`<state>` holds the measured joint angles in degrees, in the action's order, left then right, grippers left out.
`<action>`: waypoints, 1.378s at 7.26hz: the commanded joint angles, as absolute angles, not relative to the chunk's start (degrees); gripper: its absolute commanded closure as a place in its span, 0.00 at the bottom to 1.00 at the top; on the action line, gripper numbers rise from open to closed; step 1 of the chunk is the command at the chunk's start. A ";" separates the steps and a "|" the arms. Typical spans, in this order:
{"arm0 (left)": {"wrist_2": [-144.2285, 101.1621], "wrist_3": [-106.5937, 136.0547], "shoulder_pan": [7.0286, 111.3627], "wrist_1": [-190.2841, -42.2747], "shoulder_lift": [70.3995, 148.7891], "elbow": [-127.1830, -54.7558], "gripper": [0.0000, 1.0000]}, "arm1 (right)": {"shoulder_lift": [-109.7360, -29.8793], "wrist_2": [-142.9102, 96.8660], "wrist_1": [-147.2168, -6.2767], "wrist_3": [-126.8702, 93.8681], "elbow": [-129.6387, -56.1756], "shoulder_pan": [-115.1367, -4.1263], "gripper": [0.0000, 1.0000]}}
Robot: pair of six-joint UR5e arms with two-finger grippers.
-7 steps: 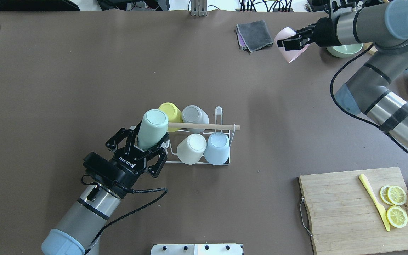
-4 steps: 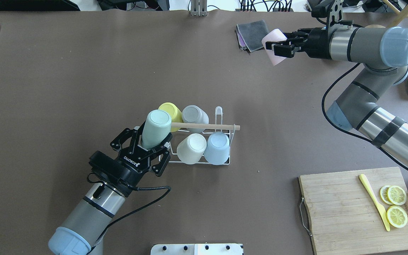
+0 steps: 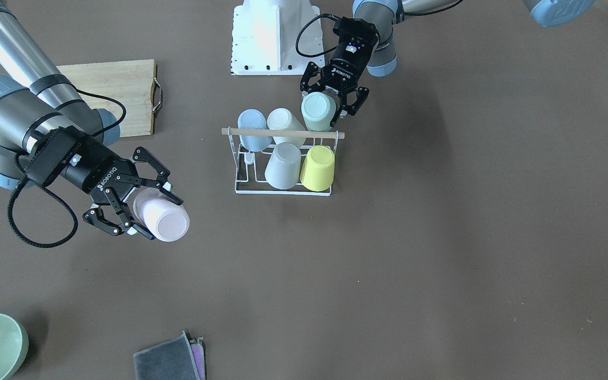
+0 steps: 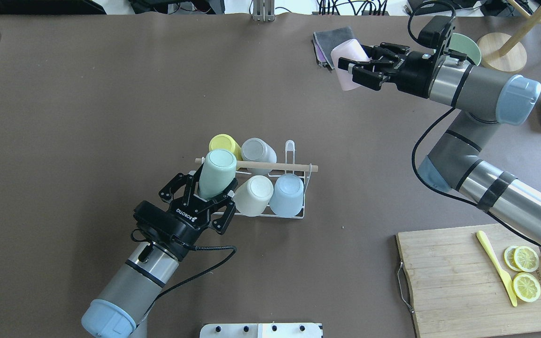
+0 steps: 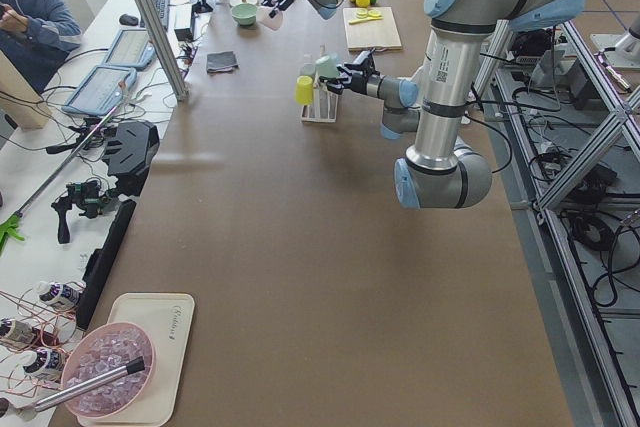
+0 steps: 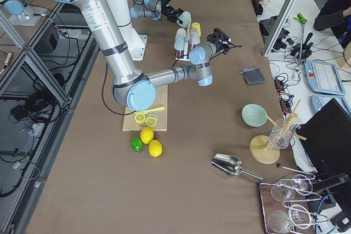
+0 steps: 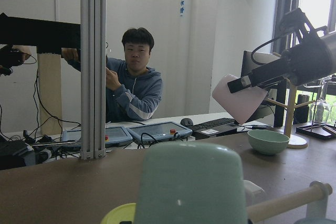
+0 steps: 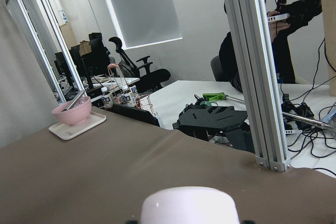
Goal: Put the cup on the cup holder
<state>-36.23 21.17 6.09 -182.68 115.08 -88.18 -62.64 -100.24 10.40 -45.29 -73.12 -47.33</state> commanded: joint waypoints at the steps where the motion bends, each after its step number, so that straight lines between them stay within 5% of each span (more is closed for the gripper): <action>1: -36.30 21.27 6.06 -182.72 115.05 -87.98 0.83 | -61.53 -96.87 12.22 -45.61 -72.42 -44.40 1.00; 2: -36.39 21.27 6.06 -182.72 114.96 -87.98 0.75 | -58.22 -96.94 11.78 -48.49 -72.51 -44.38 1.00; 3: -36.39 21.01 6.06 -182.72 114.87 -87.98 0.55 | -56.70 -97.73 11.08 -50.52 -72.77 -44.47 1.00; 4: -36.30 20.83 6.06 -182.90 114.79 -87.98 0.02 | -56.52 -98.08 10.99 -51.58 -72.69 -44.39 1.00; 8: -36.30 20.48 5.98 -183.16 114.61 -89.72 0.02 | -57.39 -98.52 15.97 -53.53 -72.69 -40.26 1.00; 10: -37.52 14.89 5.45 -182.55 111.47 -97.86 0.02 | -57.74 -103.96 21.59 -53.26 -73.03 -40.25 1.00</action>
<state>-36.65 18.35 5.69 -182.78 113.40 -93.24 -57.47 -101.44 18.32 -53.35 -72.82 -40.35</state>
